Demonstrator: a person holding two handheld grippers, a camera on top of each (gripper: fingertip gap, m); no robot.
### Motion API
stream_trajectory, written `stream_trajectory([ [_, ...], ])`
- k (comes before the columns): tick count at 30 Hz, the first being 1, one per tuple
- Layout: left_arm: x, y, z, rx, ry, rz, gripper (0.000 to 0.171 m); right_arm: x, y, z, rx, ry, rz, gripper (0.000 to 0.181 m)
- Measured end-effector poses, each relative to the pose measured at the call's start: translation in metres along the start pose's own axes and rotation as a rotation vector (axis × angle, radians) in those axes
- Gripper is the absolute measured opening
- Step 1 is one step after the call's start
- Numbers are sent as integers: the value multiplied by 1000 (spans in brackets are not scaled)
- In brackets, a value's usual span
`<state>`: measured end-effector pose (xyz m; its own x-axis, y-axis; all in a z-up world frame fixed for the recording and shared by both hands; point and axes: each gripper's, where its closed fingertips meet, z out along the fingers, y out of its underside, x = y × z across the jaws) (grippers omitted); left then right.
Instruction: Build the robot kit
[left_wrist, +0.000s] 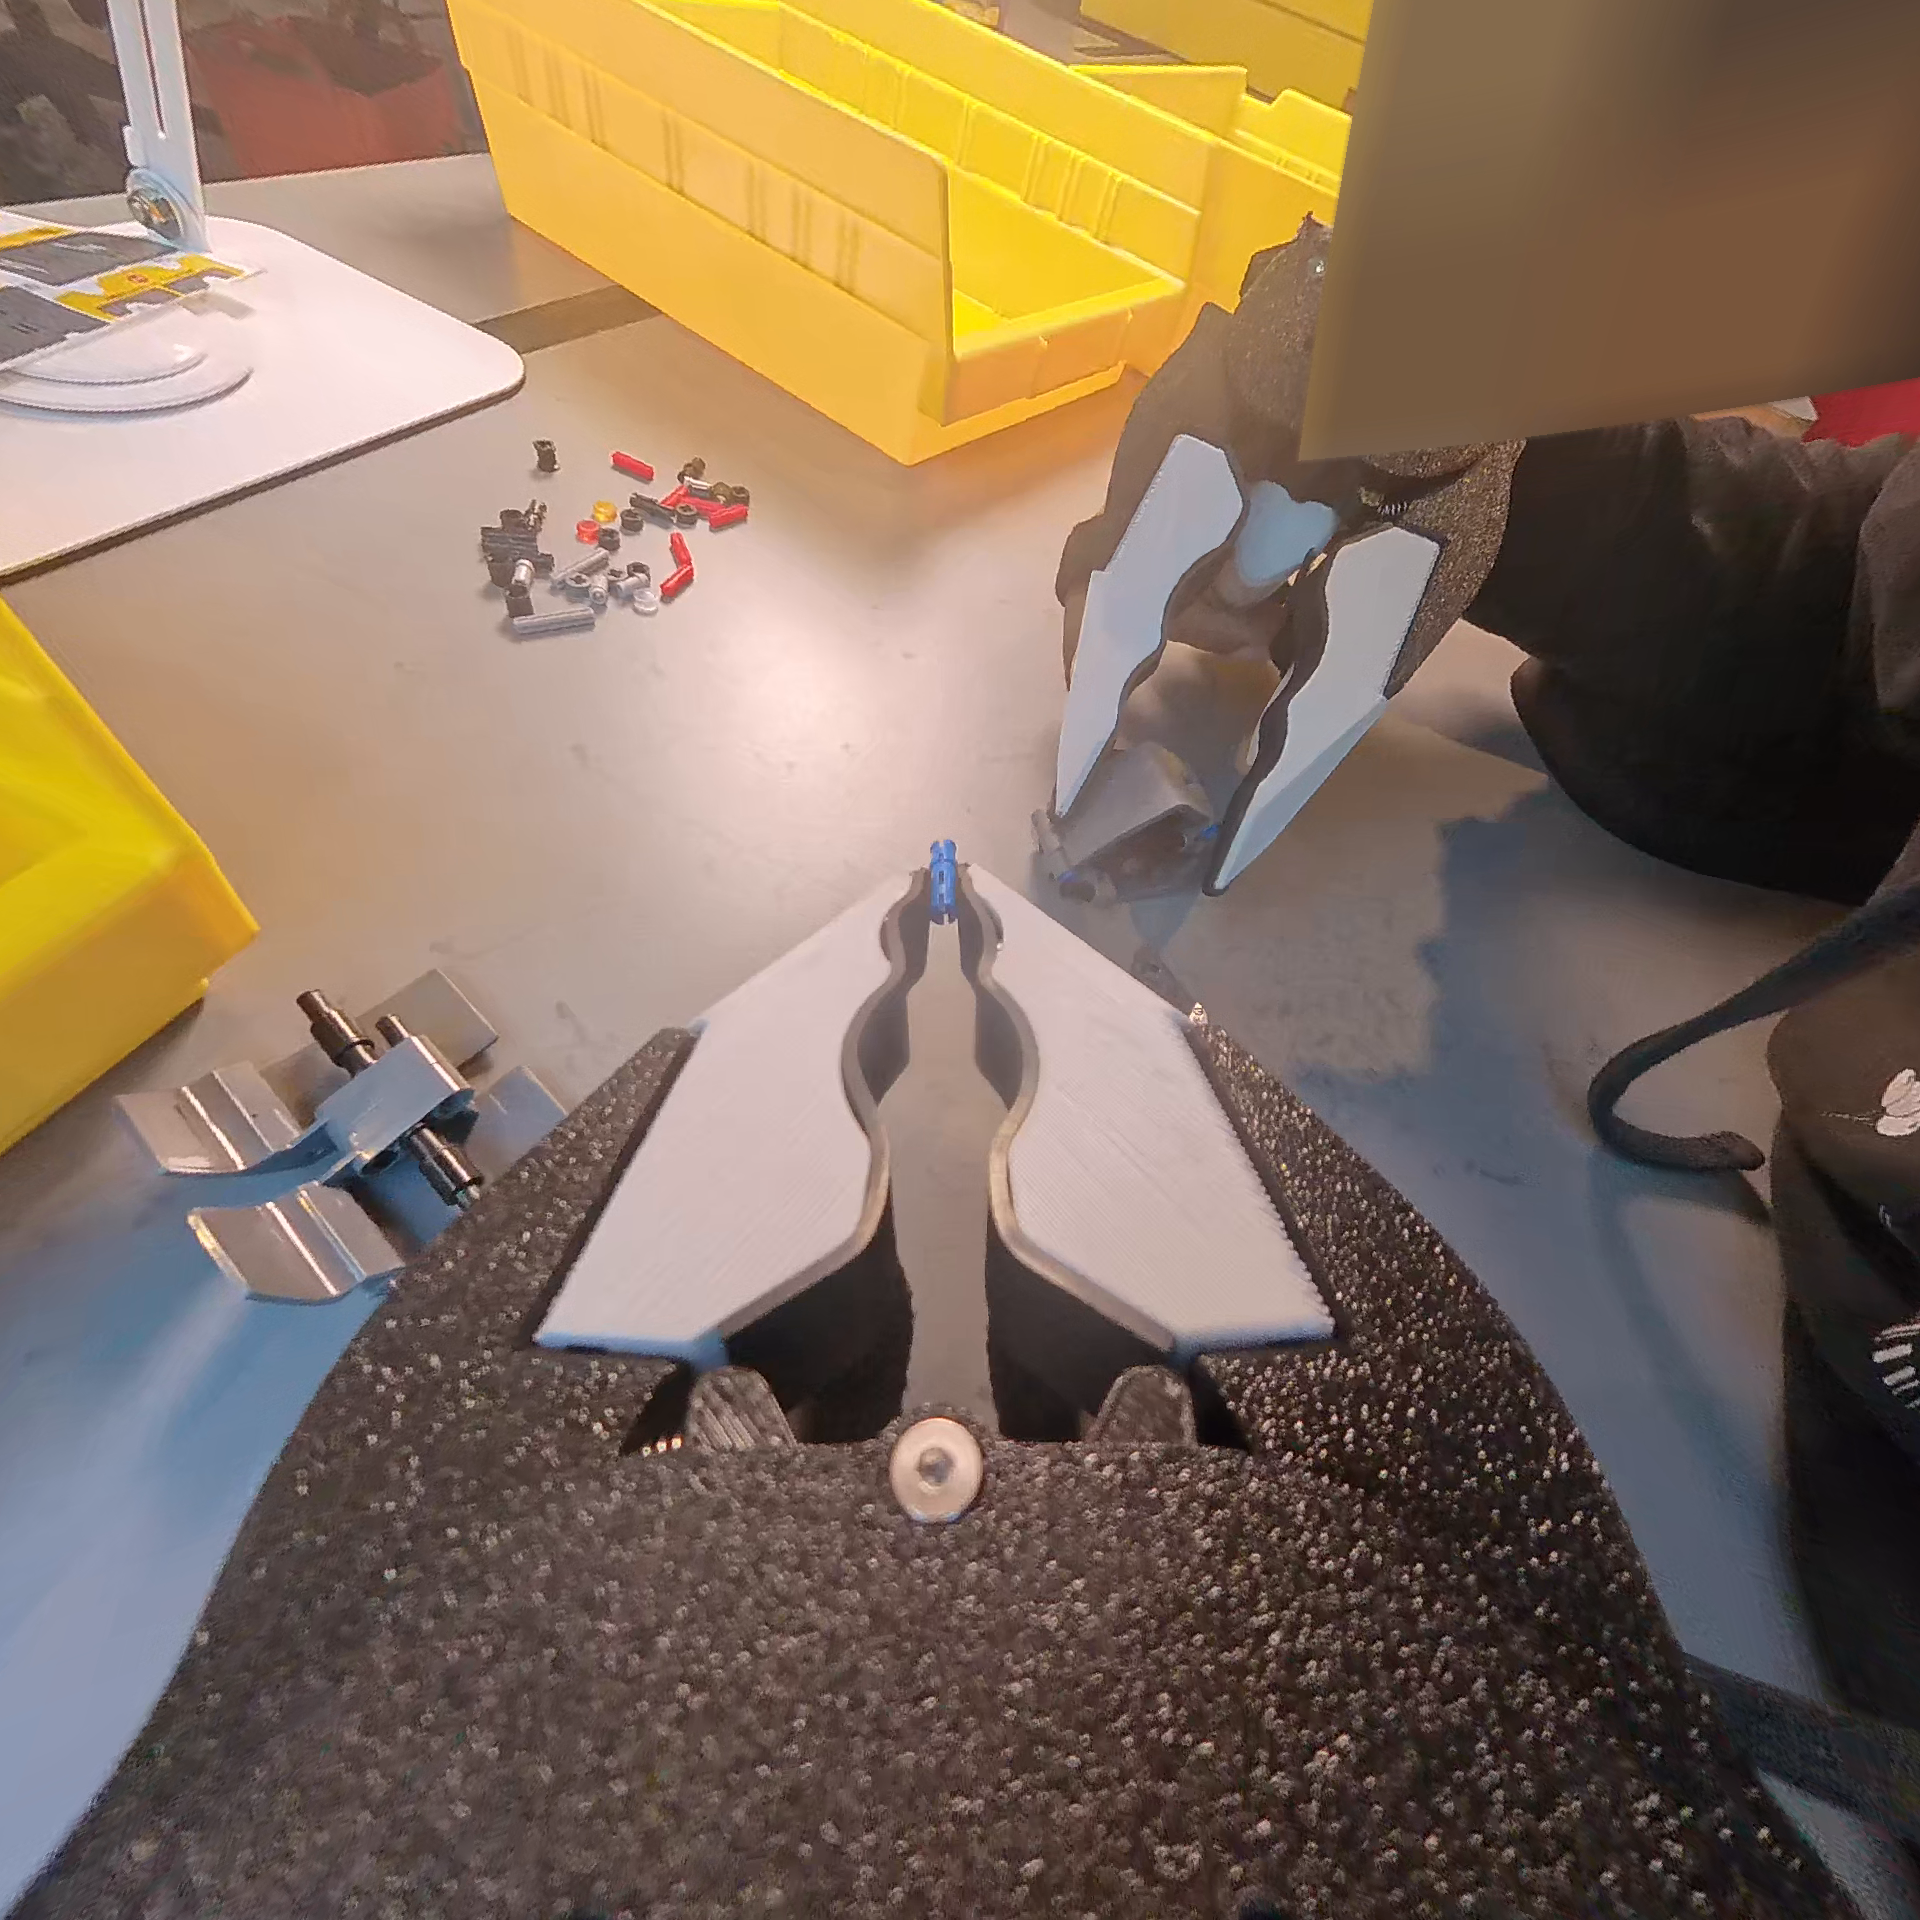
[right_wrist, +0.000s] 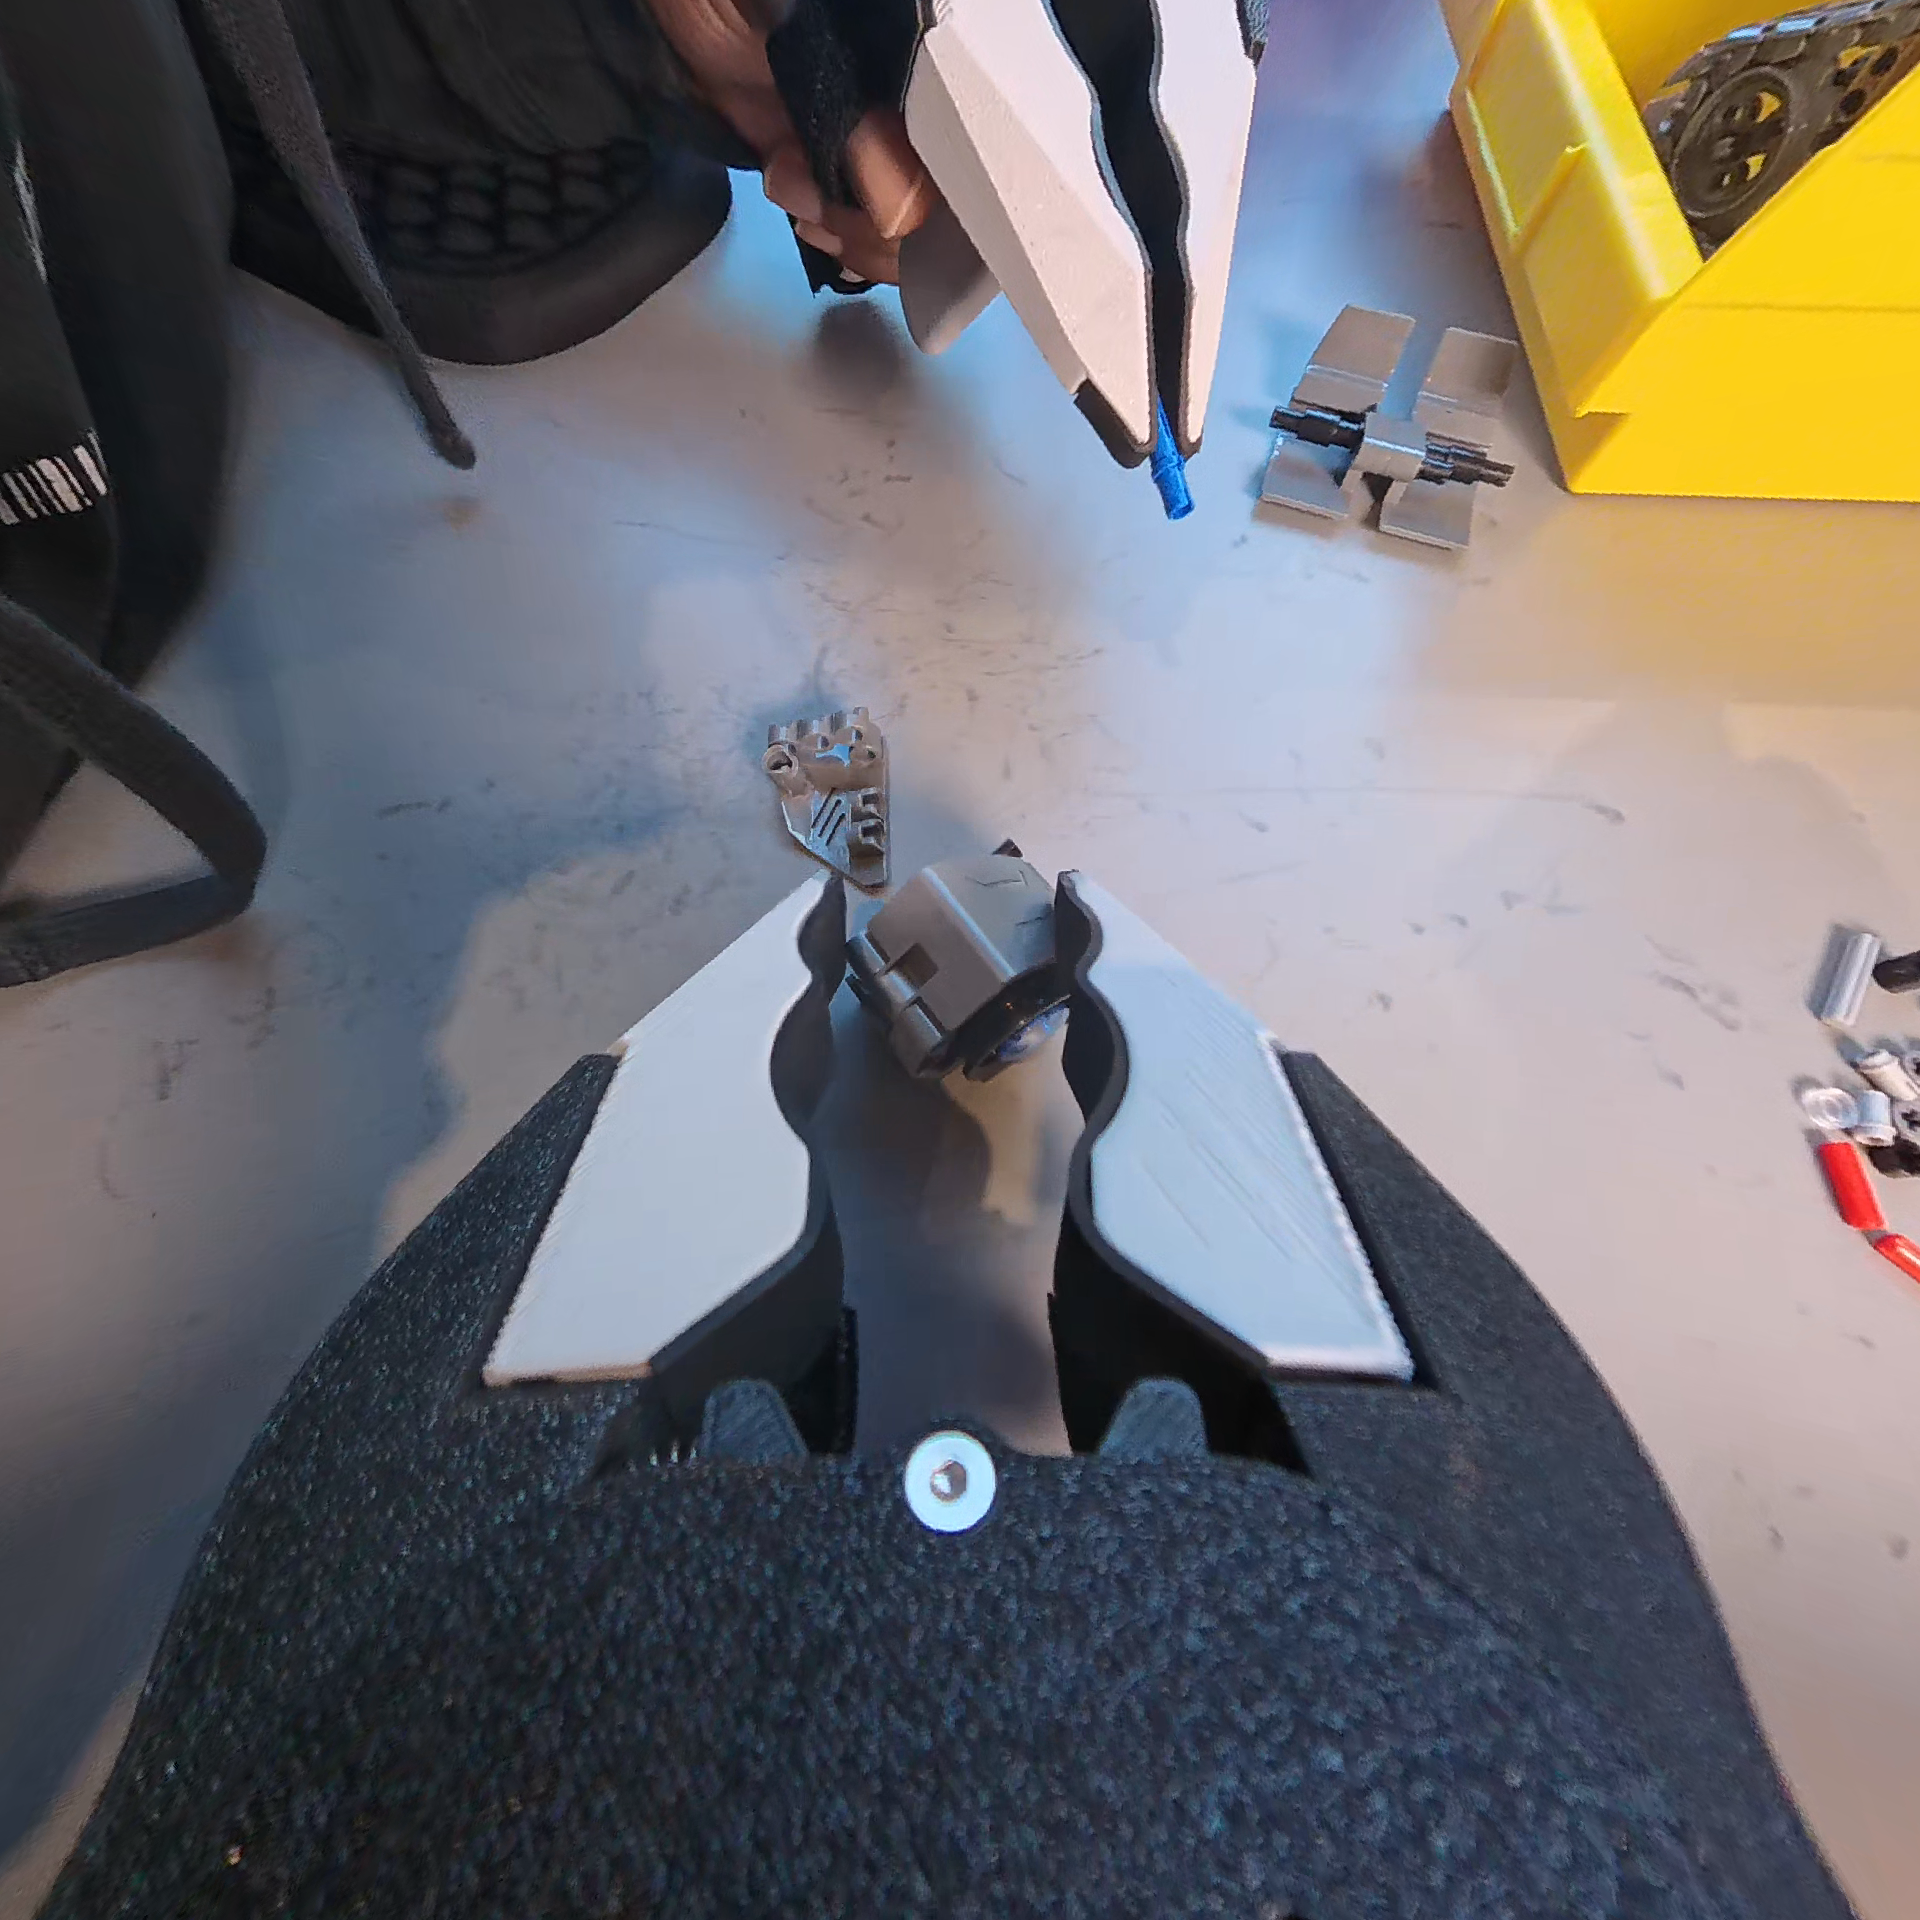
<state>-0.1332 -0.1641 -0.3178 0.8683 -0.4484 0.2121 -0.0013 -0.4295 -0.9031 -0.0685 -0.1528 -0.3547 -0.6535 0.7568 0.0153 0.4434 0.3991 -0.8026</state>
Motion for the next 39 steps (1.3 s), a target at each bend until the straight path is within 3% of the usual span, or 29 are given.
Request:
stream_trajectory([
  [16,19,7,10,-42,73,25,4,5,4,-5,18,52,13,40],
  [26,38,16,20,-105,113,128,4,5,11,-11,-62,63,-26,58],
  [29,40,18,22,-116,114,145,4,9,21,-3,-118,109,-67,45],
  [34,47,11,21,-82,134,148,4,5,13,-5,-8,76,-20,44],
  [39,58,-8,15,17,175,164,3,-1,-34,-23,288,22,37,44],
])
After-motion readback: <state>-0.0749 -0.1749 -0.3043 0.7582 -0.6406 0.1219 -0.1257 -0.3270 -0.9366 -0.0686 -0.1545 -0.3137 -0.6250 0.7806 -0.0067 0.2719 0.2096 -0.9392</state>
